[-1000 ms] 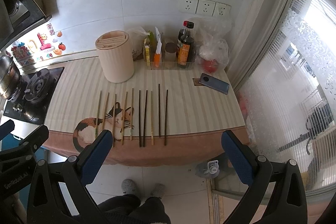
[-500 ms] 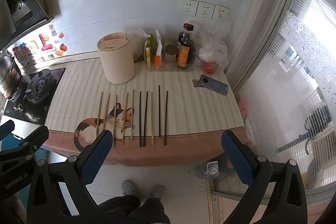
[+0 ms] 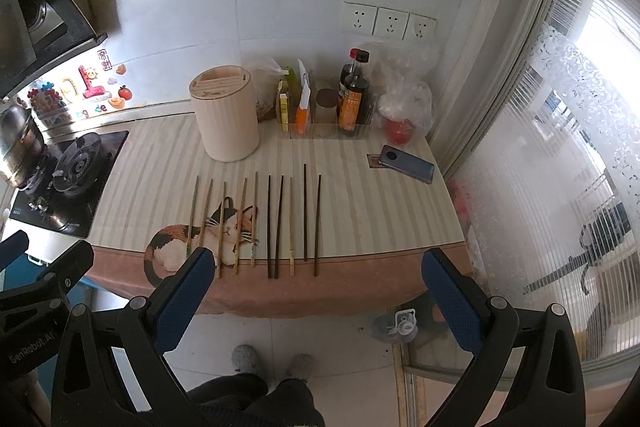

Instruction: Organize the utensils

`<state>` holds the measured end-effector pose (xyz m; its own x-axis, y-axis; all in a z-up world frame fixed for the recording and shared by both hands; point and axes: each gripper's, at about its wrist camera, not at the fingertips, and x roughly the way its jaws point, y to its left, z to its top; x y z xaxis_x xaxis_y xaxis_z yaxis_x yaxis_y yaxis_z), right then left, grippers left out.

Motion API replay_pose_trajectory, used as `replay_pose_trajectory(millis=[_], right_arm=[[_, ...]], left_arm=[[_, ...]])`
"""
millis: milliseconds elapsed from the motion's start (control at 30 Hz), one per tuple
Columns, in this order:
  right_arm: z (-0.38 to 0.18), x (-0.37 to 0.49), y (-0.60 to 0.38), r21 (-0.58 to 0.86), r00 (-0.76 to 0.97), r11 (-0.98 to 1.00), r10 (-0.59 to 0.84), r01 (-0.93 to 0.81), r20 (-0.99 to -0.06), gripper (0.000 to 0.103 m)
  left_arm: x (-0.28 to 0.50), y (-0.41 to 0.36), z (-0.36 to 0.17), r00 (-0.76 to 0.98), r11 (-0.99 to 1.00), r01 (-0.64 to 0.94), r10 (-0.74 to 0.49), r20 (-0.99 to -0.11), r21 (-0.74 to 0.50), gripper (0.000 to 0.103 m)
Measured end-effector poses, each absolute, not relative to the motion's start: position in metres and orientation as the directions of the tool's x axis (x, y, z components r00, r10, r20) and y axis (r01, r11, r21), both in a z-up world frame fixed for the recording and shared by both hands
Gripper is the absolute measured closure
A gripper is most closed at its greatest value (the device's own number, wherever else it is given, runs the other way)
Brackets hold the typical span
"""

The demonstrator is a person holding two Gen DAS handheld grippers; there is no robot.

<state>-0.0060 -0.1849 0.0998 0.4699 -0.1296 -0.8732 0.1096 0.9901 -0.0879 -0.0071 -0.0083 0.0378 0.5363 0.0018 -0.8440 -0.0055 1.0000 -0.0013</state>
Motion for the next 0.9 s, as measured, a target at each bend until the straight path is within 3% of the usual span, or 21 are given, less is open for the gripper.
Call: replay_pose_trajectory(millis=[533,900], right_arm=[[0.102,-0.012,-0.188,-0.077,0.487,0.992,-0.114,0.095,-0.866,0.000],[0.052,0.030,-0.212,0.041,0.545,0.996,-0.012,0.085,-0.838,0.000]], left_arm=[[-0.019,-0.009,0.032,0.570,0.999,-0.040,0.017,-0.822,-0.008,0.000],[0.036,-0.011,-0.029,0.660,0.983,-0.154,0.179,-0.730,0.101,0.000]])
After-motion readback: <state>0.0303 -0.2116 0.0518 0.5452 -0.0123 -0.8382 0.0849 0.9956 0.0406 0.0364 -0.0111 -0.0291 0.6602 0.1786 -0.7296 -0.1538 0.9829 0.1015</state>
